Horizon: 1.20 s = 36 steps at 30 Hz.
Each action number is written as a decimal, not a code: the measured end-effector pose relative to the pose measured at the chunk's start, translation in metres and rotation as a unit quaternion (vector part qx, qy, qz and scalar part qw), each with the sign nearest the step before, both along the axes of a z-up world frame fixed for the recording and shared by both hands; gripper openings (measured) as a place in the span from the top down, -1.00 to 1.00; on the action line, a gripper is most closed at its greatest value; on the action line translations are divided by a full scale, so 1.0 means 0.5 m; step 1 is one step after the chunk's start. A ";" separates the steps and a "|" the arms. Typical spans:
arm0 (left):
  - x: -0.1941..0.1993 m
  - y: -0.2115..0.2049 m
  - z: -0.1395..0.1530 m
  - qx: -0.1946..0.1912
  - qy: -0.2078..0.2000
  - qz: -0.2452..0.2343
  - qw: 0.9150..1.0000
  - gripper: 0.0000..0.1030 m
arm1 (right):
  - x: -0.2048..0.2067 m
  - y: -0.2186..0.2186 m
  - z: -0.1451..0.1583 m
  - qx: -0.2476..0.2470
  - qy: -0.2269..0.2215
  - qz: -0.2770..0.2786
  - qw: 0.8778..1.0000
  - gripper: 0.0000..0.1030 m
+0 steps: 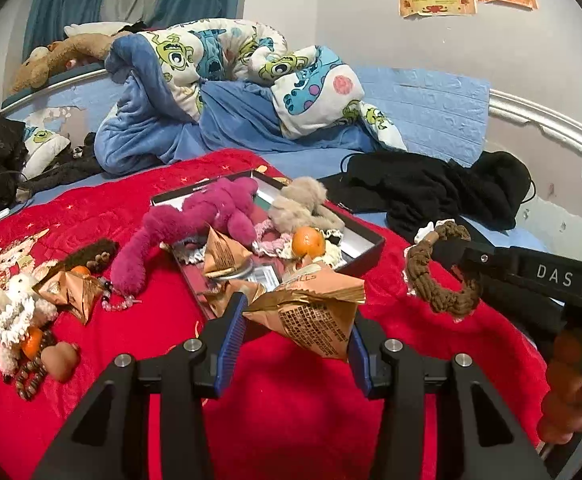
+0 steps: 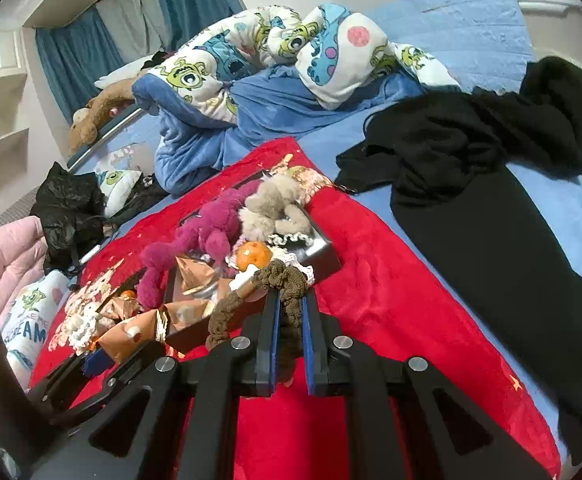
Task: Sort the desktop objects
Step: 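Carry the snack packet and brown scrunchie in both grippers over the black box, then lower the packet and scrunchie into the black box and open both grippers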
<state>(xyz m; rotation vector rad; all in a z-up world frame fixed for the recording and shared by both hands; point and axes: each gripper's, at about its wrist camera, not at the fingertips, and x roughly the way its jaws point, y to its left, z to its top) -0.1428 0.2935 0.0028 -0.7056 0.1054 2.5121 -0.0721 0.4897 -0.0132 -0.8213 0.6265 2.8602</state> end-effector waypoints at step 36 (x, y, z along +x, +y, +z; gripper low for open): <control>-0.258 0.029 -0.091 0.017 -0.061 0.020 0.998 0.07 | -0.251 -0.008 -0.056 0.023 0.029 -0.040 0.998 0.75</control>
